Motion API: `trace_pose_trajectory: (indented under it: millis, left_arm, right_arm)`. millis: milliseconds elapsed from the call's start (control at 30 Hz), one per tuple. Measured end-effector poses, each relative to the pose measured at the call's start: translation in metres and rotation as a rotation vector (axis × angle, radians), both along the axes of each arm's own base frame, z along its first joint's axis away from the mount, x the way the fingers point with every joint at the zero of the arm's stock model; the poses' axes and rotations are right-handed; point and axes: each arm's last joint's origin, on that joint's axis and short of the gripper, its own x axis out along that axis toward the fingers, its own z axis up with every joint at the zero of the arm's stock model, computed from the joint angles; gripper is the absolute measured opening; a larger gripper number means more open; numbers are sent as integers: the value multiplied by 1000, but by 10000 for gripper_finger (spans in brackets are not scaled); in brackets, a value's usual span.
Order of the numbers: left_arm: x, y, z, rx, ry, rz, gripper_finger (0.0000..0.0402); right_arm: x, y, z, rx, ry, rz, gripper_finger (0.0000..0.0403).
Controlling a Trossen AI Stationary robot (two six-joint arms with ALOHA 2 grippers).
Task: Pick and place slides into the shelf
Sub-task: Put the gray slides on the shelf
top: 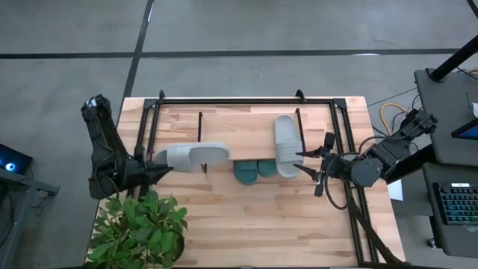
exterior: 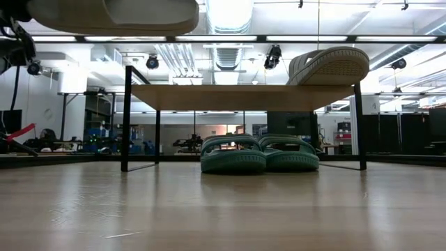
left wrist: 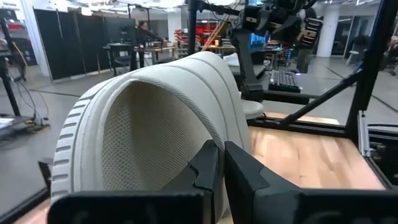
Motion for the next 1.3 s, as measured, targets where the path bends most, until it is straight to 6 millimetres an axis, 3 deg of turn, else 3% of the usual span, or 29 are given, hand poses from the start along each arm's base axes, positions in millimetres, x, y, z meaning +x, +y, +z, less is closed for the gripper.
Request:
trace_pose_trajectory:
  millis: [200, 667, 900, 1133, 1300]
  left_arm:
    - [-3, 9, 7, 65, 17, 6, 0]
    - [-19, 43, 62, 170, -86, -68, 0]
    - [-23, 49, 74, 236, -199, -143, 0]
    - [-18, 39, 76, 313, -244, -178, 0]
    - [-11, 36, 81, 350, -266, -103, 0]
  right_arm:
    - [0, 0, 0, -9, 2, 2, 148]
    - [11, -13, 11, -76, -57, -31, 148]
    - [30, -36, 25, 33, -175, 260, 152]
    - [42, -73, 32, -68, -240, 159, 164]
    - [52, -83, 38, -67, -330, 283, 164]
